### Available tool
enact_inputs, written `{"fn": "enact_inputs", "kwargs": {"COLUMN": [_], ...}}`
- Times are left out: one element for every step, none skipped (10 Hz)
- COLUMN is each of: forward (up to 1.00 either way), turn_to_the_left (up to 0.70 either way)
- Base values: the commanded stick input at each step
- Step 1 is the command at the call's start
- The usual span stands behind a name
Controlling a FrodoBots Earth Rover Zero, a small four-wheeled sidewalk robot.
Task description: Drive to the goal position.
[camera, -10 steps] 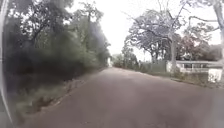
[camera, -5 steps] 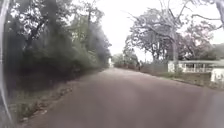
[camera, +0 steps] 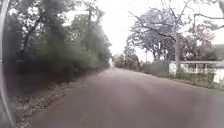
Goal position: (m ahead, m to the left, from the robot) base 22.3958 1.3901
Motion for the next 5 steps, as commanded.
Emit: {"fn": "enact_inputs", "kwargs": {"forward": [0.7,0.7,0.7,0.7,0.7], "turn_to_the_left": [0.0,0.0,0.0,0.0,0.0]}}
